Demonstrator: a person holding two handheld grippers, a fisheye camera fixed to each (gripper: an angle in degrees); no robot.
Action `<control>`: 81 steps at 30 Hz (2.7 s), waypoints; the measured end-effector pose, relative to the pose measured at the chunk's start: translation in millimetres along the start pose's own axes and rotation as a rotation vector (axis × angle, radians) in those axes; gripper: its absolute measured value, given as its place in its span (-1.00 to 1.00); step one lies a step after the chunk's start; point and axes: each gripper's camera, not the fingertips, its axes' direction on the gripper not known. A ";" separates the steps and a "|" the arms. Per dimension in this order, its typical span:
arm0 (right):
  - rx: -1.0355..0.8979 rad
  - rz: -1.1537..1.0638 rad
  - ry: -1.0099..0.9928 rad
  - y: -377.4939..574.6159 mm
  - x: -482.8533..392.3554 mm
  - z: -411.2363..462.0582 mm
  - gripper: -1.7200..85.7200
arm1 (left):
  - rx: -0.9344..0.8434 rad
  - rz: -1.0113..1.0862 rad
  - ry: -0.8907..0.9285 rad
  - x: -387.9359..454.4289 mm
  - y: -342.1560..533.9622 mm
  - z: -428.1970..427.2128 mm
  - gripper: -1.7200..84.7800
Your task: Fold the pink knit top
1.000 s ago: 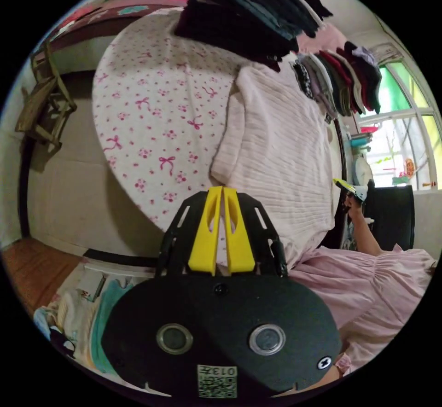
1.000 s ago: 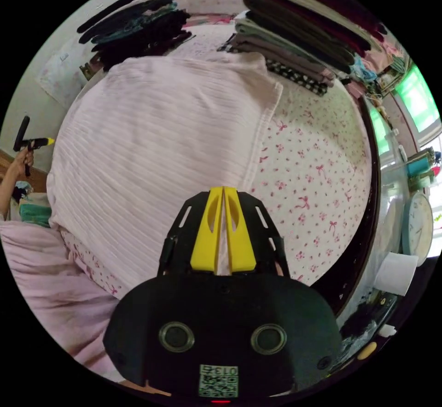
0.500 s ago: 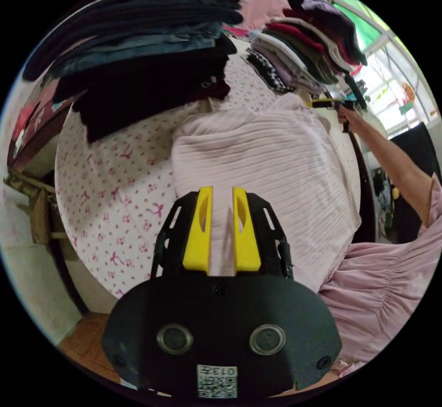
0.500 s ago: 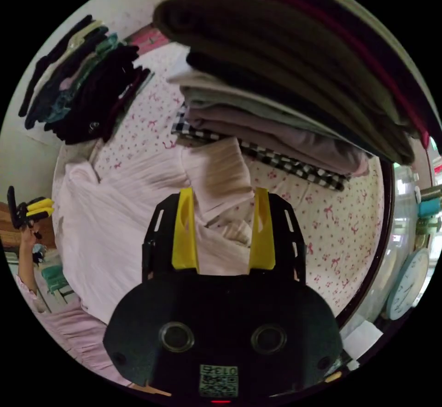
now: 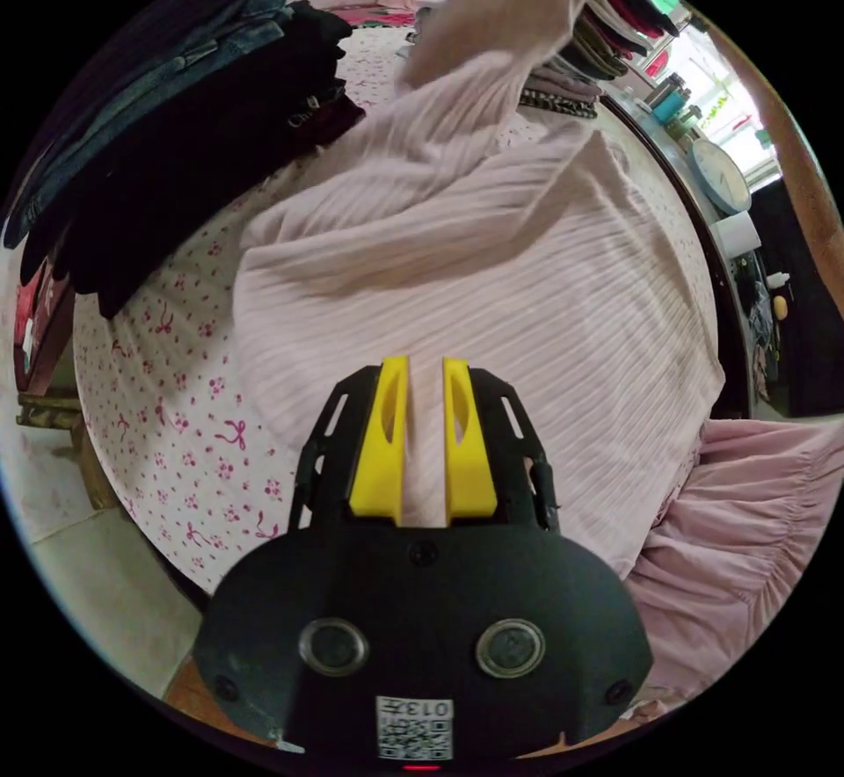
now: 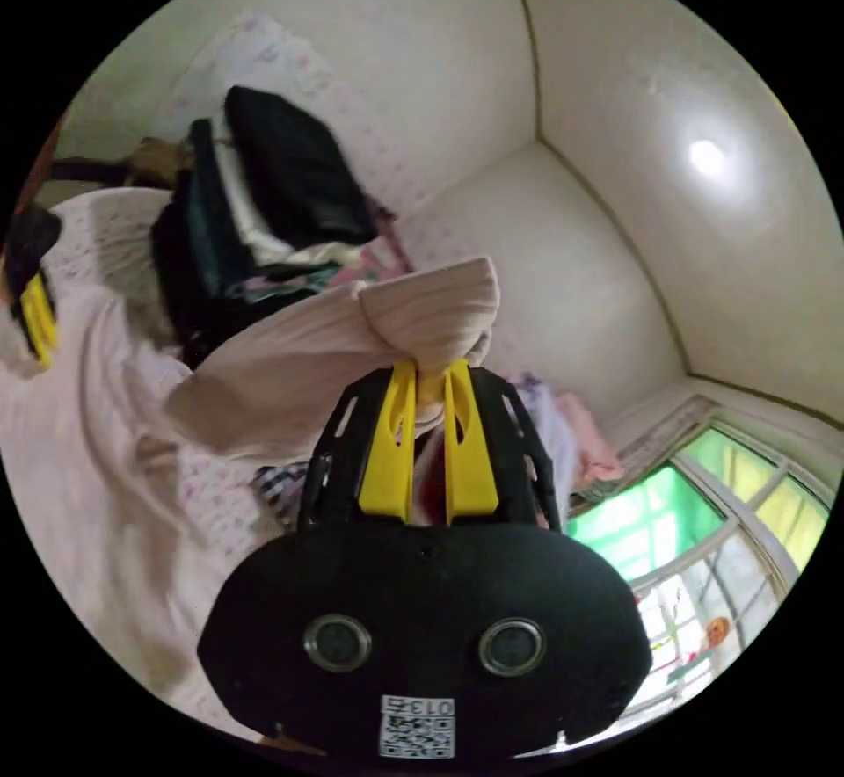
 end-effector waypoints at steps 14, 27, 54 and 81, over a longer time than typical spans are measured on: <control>-0.309 0.409 -0.273 173.2 27.0 32.0 -0.78 | 0.194 -0.321 -0.019 -96.7 36.5 -27.1 -0.74; -0.674 0.694 -0.765 353.6 -41.7 88.8 -0.87 | 0.052 -0.259 -0.035 -107.2 -19.1 8.4 -0.88; -0.679 1.159 -0.804 474.3 -51.9 -145.2 -0.86 | 0.181 0.283 0.054 154.3 -148.0 84.2 -0.79; -0.735 0.791 -0.584 364.0 -51.9 -304.5 -0.79 | 0.024 0.523 -0.098 315.0 -262.0 141.4 -0.72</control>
